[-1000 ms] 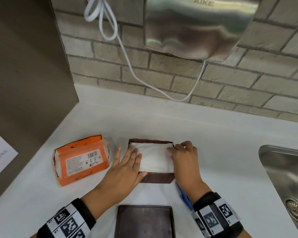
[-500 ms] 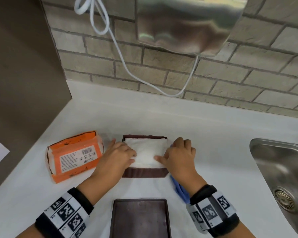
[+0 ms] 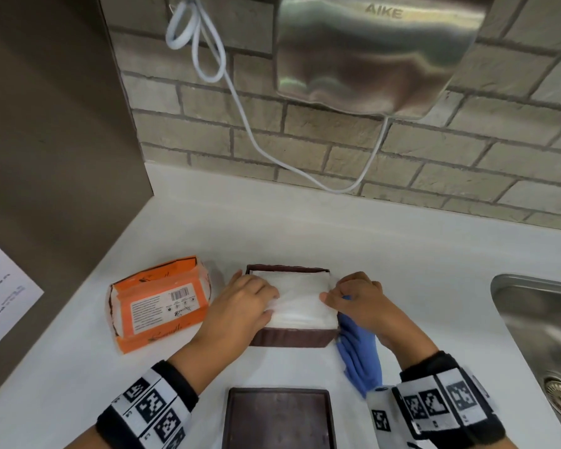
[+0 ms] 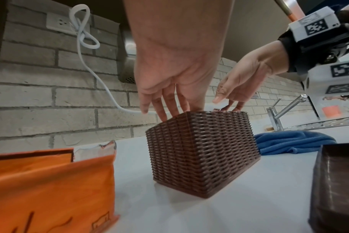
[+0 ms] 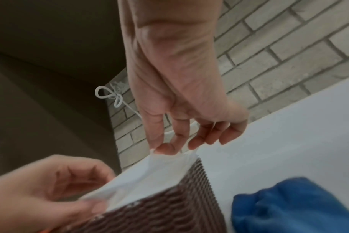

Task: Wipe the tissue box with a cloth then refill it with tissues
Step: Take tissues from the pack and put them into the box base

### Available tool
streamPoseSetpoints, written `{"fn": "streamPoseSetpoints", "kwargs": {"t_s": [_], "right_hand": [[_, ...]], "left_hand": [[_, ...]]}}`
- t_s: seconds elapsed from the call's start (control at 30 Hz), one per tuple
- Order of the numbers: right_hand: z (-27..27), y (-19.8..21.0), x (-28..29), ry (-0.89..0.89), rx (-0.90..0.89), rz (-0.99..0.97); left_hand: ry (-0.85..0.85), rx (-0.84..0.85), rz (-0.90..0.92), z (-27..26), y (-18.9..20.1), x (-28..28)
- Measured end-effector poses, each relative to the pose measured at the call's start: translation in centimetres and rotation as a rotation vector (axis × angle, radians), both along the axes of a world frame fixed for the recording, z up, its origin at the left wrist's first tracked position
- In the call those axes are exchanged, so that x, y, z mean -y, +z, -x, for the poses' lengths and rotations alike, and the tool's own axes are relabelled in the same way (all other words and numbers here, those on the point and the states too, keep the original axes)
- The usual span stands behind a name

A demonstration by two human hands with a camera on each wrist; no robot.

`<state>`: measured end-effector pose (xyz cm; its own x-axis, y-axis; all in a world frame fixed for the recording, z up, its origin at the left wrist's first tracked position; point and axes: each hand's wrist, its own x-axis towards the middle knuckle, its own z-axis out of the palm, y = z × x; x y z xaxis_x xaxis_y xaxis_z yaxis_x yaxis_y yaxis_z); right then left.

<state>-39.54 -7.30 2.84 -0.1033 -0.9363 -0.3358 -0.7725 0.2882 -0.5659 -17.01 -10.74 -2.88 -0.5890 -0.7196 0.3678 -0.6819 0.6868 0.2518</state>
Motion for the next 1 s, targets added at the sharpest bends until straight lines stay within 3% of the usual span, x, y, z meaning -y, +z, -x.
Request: {"fn": "streamPoseSetpoints", "kwargs": {"t_s": [0.1, 0.17, 0.3, 0.4, 0.47, 0.57, 0.67, 0.77, 1.0], "right_hand": [[0.6, -0.6, 0.3, 0.007, -0.105, -0.038], [0.3, -1.1, 0.4, 0.031, -0.293, -0.098], [-1.3, -1.6, 0.2, 0.08, -0.593, 0.007], [-2.1, -1.7, 0.0, 0.117, -0.697, 0.009], [-2.3, -1.6, -0.2, 0.14, -0.671, 0.121], [-3.0, -2.0, -0.1, 0.223, -0.395, 0.442], [-4.2, -3.2, 0.0, 0.414, -0.208, 0.276], [-4.9, -4.2, -0.4, 0.436, -0.266, 0.12], [-4.2, -4.5, -1.3, 0.316, -0.531, 0.332]], "left_hand": [[-0.02, 0.009, 0.024, -0.4, -0.4, -0.1], [-0.044, 0.065, 0.053, -0.7, -0.7, -0.1], [-0.066, 0.164, 0.088, -1.0, -0.4, -0.2], [-0.037, 0.211, 0.149, -0.9, 0.1, 0.0], [-0.03, 0.244, 0.172, -1.0, 0.2, 0.2], [-0.031, 0.309, 0.172, -1.0, 0.0, 0.3], [-0.037, 0.36, 0.17, -0.8, -0.1, 0.6], [-0.002, 0.393, 0.173, -0.7, -0.4, 0.9], [-0.018, 0.32, 0.088, 0.4, -0.3, -0.7]]}}
